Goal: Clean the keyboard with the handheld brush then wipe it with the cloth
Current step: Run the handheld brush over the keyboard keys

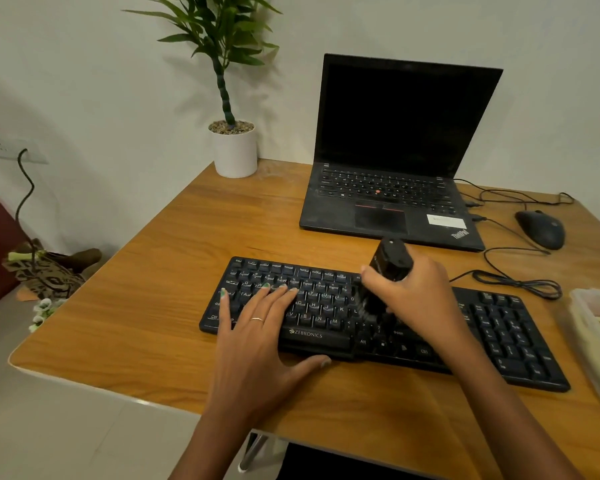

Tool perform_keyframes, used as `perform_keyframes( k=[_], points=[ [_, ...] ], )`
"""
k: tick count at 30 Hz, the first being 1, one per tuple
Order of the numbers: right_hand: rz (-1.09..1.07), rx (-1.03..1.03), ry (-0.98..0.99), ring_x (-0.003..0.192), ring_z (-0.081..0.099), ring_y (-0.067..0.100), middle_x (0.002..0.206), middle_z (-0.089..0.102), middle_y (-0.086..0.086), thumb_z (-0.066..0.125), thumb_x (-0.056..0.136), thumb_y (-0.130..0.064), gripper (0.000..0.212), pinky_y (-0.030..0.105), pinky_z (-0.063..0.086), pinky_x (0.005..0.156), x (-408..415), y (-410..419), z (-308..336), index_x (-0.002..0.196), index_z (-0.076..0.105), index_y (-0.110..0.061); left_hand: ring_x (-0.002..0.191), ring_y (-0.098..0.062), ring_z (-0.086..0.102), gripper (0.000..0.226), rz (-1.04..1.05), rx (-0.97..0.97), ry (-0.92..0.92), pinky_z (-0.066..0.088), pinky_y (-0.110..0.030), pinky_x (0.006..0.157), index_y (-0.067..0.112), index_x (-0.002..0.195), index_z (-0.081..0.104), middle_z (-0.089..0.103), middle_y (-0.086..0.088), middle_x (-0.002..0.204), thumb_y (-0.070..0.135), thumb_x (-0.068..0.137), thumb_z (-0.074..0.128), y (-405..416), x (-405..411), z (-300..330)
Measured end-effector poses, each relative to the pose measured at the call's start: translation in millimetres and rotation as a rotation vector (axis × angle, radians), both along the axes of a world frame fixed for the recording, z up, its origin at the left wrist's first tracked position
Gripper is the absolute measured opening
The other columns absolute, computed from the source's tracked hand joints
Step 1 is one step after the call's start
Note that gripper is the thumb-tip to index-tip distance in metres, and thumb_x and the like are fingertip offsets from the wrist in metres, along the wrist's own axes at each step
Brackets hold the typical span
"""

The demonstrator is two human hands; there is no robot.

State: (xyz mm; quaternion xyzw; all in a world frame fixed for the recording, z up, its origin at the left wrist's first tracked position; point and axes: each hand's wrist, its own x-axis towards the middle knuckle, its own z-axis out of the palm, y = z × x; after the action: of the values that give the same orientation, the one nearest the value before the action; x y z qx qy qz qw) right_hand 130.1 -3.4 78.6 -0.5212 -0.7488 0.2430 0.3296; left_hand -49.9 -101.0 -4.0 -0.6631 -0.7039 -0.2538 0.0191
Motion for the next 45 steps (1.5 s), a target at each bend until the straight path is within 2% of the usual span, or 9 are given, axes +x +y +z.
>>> perform_keyframes(
  k=[6, 11, 15, 18, 22, 25, 37, 40, 45],
  points=[
    [0.1, -0.158, -0.028, 0.047, 0.056, 0.011, 0.067, 0.062, 0.009, 0.068, 0.082, -0.024, 0.023, 0.015, 0.04, 0.039, -3.4, 5.8, 4.3, 0.079, 0.056, -0.005, 0.135, -0.013, 0.039, 0.093, -0.023, 0.016, -0.032, 0.006, -0.049, 0.116, 0.026, 0.14, 0.042, 0.049, 0.007, 0.142, 0.089, 0.072, 0.032, -0.7, 0.1, -1.6],
    [-0.05, 0.024, 0.016, 0.055, 0.057, 0.019, 0.064, 0.057, 0.002, 0.067, 0.08, -0.024, 0.022, 0.029, 0.044, 0.05, -6.2, 25.7, 1.5, 0.071, 0.051, -0.011, 0.137, -0.012, 0.036, 0.095, -0.038, 0.015, -0.041, 0.003, -0.045, 0.117, 0.026, 0.141, 0.042, 0.046, 0.009, 0.144, 0.09, 0.072, 0.034, -0.4, 0.4, -2.7],
    [0.061, -0.129, -0.06, 0.041, 0.055, 0.007, 0.063, 0.059, 0.003, 0.067, 0.079, -0.023, 0.024, 0.021, 0.044, 0.04, -11.0, 34.1, 8.1, 0.07, 0.048, -0.013, 0.138, -0.01, 0.034, 0.095, -0.037, 0.024, -0.05, 0.001, -0.043, 0.117, 0.026, 0.142, 0.041, 0.045, 0.01, 0.145, 0.089, 0.071, 0.036, 0.0, 0.1, -2.2],
    [0.015, -0.056, -0.02, 0.055, 0.061, 0.019, 0.067, 0.059, 0.004, 0.067, 0.08, -0.024, 0.024, 0.031, 0.051, 0.051, -16.9, 40.5, 7.7, 0.07, 0.048, -0.013, 0.137, -0.011, 0.035, 0.095, -0.039, 0.027, -0.047, 0.005, -0.046, 0.117, 0.026, 0.141, 0.042, 0.046, 0.009, 0.145, 0.089, 0.071, 0.036, -0.1, 0.1, -2.5],
    [0.074, -0.151, -0.045, 0.043, 0.057, 0.011, 0.063, 0.062, 0.002, 0.067, 0.08, -0.023, 0.019, 0.021, 0.047, 0.041, -21.8, 44.9, 8.1, 0.073, 0.052, -0.012, 0.137, -0.01, 0.035, 0.095, -0.035, 0.027, -0.049, 0.007, -0.046, 0.117, 0.026, 0.142, 0.041, 0.045, 0.009, 0.145, 0.09, 0.071, 0.036, 0.1, 0.0, -2.9],
    [-0.018, -0.022, -0.014, 0.059, 0.062, 0.015, 0.068, 0.062, -0.001, 0.067, 0.081, -0.026, 0.02, 0.024, 0.05, 0.05, -24.0, 52.1, 5.6, 0.08, 0.056, -0.009, 0.137, -0.01, 0.035, 0.096, -0.042, 0.025, -0.048, 0.006, -0.046, 0.117, 0.026, 0.142, 0.042, 0.045, 0.009, 0.145, 0.089, 0.071, 0.036, 0.2, -0.2, -3.3],
    [0.117, -0.143, -0.019, 0.047, 0.062, 0.018, 0.062, 0.063, 0.002, 0.066, 0.081, -0.023, 0.02, 0.027, 0.052, 0.046, -33.9, 52.7, 6.6, 0.077, 0.052, -0.009, 0.136, -0.012, 0.038, 0.097, -0.046, 0.025, -0.047, 0.006, -0.044, 0.117, 0.024, 0.141, 0.043, 0.047, 0.008, 0.144, 0.091, 0.072, 0.033, 0.2, -1.3, -4.8],
    [0.061, -0.047, -0.022, 0.064, 0.064, 0.024, 0.069, 0.063, 0.006, 0.066, 0.08, -0.026, 0.025, 0.036, 0.054, 0.059, -35.2, 56.6, 5.4, 0.078, 0.054, -0.005, 0.135, -0.013, 0.039, 0.097, -0.046, 0.023, -0.037, 0.003, -0.041, 0.117, 0.024, 0.141, 0.044, 0.047, 0.008, 0.143, 0.09, 0.072, 0.033, -0.1, -0.3, -4.1],
    [0.105, -0.126, -0.042, 0.051, 0.06, 0.017, 0.063, 0.061, -0.001, 0.065, 0.08, -0.024, 0.02, 0.028, 0.05, 0.048, -37.1, 57.9, 6.2, 0.073, 0.05, -0.013, 0.136, -0.012, 0.037, 0.097, -0.039, 0.021, -0.049, 0.006, -0.045, 0.118, 0.025, 0.142, 0.042, 0.045, 0.009, 0.145, 0.091, 0.07, 0.035, 0.4, -1.6, -4.9]
  ],
)
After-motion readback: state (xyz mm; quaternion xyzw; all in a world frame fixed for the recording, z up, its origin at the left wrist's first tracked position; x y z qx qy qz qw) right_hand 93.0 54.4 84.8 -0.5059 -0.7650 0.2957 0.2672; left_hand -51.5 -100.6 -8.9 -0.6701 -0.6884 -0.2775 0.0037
